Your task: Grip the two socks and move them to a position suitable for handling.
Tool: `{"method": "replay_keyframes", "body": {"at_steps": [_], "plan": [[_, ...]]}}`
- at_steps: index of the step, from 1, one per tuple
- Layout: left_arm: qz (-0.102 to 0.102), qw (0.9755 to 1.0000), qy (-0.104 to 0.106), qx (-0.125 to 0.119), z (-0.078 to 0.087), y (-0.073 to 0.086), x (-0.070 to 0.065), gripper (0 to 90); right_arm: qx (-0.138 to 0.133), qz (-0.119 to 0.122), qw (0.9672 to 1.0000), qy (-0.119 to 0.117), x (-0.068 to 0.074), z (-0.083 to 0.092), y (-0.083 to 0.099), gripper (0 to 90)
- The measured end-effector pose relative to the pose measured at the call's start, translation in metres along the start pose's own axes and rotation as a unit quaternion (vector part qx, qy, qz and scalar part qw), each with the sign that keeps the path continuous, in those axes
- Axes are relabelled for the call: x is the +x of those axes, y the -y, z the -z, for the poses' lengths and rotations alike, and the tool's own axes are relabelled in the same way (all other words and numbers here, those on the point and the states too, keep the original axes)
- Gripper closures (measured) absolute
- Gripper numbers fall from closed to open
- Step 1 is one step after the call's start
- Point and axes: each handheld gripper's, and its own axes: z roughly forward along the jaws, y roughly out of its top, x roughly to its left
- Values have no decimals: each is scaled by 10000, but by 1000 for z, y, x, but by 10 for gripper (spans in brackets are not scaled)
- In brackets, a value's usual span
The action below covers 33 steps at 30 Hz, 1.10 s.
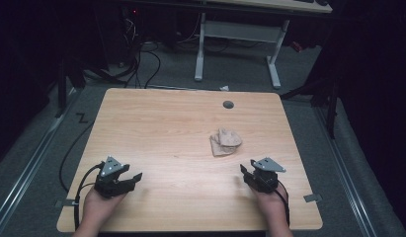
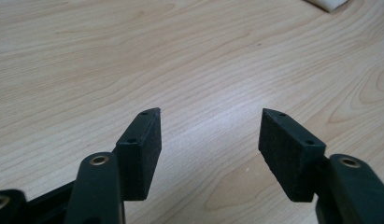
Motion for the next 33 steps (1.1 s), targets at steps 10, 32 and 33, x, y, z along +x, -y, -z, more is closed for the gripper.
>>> {"method": "replay_keyframes", "body": {"at_steps": [10,32,33], "plan": [[-181,9998,-115,-30,-5,-5,-2,386,-33,-21,10000,-2,-7,7,7,545],[-259,9994,235,78,-8,-1,-4,399,140,-62,9996,-239,0,4,3,534],[-256,9994,231,61,-8,-1,-4,399,163,-57,9995,-248,1,4,3,537]]}}
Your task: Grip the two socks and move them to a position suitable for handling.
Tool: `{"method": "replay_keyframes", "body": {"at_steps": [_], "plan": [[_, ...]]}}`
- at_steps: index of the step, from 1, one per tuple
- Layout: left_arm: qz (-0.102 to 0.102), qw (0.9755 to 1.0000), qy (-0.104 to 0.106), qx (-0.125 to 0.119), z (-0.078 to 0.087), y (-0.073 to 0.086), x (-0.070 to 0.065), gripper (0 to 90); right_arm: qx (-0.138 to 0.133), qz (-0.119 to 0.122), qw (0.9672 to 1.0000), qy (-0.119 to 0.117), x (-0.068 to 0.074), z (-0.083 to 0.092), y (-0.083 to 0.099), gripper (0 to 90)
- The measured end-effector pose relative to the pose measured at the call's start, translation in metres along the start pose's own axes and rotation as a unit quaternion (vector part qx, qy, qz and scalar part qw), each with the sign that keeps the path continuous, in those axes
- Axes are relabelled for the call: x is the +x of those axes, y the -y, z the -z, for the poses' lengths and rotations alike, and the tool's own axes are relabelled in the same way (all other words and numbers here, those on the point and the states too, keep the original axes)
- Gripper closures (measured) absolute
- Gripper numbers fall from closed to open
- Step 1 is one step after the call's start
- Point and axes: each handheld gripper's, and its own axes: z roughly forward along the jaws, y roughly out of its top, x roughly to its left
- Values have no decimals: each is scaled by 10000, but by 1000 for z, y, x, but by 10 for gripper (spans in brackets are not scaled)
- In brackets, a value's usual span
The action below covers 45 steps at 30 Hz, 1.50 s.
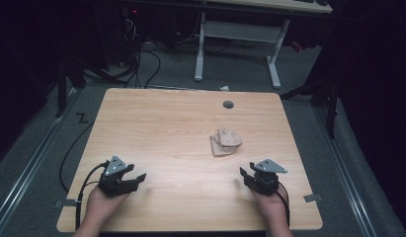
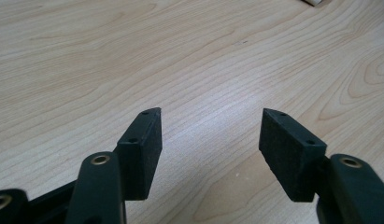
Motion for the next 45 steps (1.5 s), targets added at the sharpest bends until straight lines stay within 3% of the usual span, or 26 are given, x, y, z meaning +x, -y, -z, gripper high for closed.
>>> {"method": "replay_keyframes", "body": {"at_steps": [6,11,14,23,35,45], "plan": [[33,9999,-37,-143,4,0,0,403,10,-84,10000,-9,5,1,-3,556],[38,9995,-215,-241,6,0,2,378,-81,-133,9999,-59,6,0,-9,544],[33,9995,-235,-190,5,0,2,365,-141,-199,9997,-98,4,-2,-14,539],[-110,9999,-66,-69,1,1,-3,367,-144,-240,9996,-81,1,-10,-32,467],[-150,9999,10,-16,0,0,-3,367,-55,-390,9992,75,-5,-27,-54,529],[-137,9999,-3,-58,1,0,-3,367,63,-310,9994,163,-10,-44,-72,524]]}}
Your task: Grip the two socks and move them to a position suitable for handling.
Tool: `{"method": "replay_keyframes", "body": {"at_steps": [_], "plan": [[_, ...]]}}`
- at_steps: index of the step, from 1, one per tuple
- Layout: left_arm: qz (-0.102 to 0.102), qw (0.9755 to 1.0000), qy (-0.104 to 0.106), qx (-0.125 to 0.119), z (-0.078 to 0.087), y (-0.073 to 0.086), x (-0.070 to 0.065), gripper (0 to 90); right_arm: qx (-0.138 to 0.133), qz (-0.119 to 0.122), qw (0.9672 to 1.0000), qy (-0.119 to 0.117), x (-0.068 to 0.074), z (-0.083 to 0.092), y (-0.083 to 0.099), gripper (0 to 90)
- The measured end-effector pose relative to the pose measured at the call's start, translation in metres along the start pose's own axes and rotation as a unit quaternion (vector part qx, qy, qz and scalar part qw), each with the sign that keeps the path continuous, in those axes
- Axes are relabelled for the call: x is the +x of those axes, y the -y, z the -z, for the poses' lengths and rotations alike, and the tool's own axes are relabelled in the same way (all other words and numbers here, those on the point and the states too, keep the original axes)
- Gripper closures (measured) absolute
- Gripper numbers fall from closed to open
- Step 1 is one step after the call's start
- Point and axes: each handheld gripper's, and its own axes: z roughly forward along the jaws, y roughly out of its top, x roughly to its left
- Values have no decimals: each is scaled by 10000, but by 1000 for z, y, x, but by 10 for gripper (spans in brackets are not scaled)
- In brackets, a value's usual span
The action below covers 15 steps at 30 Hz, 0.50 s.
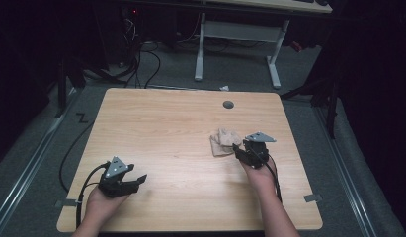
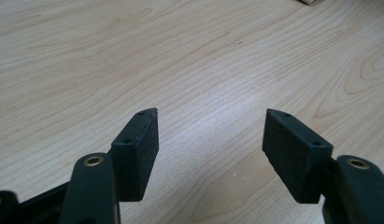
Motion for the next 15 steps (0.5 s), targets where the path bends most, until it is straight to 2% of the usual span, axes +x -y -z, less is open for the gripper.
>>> {"method": "replay_keyframes", "body": {"at_steps": [5,7,9,15], "plan": [[-3,10000,8,-8,0,0,0,367,-55,21,9999,86,-4,-8,-6,521],[-32,10000,22,15,-1,0,0,367,-93,-72,9999,48,-7,-11,-7,519],[-55,10000,26,11,-2,-1,0,367,15,-147,9999,59,-11,-19,-7,508],[-105,9999,41,49,-4,-1,-2,367,91,-271,9996,-9,-16,-30,-9,513]]}}
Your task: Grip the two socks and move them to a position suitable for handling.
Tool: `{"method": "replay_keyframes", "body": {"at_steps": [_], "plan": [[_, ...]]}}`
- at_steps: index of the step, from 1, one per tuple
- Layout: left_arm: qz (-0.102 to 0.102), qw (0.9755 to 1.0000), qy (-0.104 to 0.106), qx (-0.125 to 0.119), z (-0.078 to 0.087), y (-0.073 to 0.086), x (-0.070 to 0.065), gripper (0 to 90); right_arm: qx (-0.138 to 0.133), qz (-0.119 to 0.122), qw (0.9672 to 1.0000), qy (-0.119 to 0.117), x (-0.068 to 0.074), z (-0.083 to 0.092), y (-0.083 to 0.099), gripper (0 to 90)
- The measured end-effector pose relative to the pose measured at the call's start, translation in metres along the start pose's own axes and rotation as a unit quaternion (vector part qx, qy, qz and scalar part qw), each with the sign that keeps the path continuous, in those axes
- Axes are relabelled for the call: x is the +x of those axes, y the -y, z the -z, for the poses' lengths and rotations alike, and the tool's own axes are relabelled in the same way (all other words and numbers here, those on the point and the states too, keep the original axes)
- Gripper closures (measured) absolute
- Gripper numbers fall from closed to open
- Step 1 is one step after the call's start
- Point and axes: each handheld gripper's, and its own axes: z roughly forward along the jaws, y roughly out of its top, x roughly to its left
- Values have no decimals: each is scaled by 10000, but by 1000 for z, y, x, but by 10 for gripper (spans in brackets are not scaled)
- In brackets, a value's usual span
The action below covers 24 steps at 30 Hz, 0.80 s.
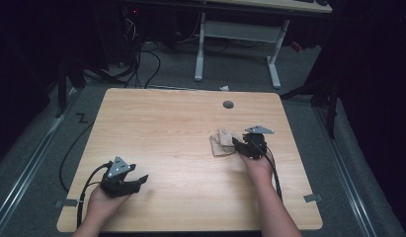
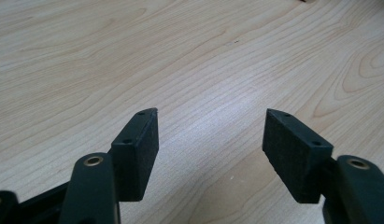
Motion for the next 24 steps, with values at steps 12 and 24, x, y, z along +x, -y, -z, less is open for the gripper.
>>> {"method": "replay_keyframes", "body": {"at_steps": [12,24], "plan": [[-5,10000,21,-12,0,-1,0,366,258,-247,9993,-48,-8,-20,5,521],[-17,10000,52,-40,-2,-3,-2,366,131,188,9997,-48,4,-11,3,856]]}}
